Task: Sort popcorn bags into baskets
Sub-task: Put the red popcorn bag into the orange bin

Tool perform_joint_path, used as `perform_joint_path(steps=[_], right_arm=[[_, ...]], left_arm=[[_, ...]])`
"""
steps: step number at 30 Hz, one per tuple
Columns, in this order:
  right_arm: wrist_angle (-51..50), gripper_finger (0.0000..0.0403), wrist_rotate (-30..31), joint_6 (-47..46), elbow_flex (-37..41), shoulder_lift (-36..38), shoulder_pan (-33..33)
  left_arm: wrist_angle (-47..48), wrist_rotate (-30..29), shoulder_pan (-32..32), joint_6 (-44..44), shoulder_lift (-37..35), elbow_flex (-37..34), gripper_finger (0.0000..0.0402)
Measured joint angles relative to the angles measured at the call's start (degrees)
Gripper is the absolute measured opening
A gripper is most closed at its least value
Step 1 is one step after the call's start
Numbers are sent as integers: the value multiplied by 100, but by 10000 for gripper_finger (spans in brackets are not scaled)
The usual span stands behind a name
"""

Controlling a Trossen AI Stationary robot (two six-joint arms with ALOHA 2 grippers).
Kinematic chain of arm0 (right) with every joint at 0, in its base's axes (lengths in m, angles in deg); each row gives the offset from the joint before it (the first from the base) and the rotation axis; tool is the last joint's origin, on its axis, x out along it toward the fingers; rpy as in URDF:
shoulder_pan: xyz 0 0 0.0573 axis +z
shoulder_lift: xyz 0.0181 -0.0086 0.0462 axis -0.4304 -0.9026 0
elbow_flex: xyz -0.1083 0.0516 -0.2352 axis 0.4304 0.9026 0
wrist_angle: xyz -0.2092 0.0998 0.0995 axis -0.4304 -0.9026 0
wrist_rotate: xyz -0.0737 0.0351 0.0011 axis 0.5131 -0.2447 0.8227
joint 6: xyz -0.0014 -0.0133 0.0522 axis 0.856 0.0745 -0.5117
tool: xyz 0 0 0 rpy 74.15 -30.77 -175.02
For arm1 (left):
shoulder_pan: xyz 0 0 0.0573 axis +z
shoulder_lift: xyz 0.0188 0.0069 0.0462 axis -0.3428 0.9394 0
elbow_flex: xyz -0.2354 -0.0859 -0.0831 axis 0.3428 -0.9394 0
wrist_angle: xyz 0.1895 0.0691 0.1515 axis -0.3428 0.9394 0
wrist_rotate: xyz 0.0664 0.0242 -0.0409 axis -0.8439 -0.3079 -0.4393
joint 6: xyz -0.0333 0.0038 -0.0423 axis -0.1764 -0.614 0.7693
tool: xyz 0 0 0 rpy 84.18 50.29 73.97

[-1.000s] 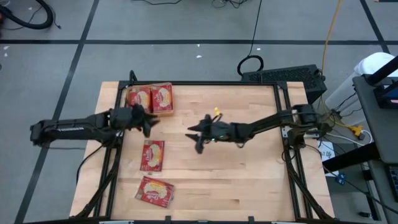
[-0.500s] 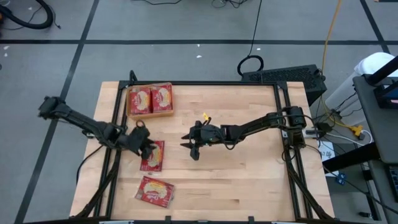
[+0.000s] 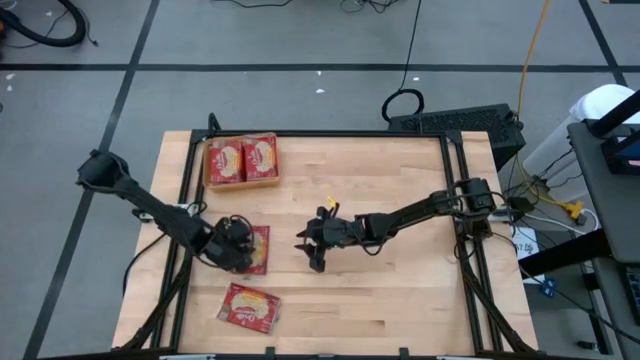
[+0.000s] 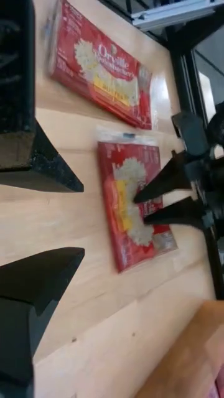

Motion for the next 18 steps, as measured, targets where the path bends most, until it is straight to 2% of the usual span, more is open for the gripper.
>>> perform_joint_path(steps=[5,9,11,15,18], right_arm=[[-167,148,356,-51,2,0,95],[-305,148,485,-183,4,0,53],[-383,148,485,-384,4,0,12],[-541,149,437,-989,4,0,-154],[-582,159,292,-1473,4,-19,-357]], left_arm=[[-1027,-446,205,-546,274,-34,172],[-1383,-415,490,-1114,185,128,172],[-1040,-367,545,-1275,43,381,172],[309,-301,484,-1140,-146,843,172],[806,-93,408,-923,-141,886,172]])
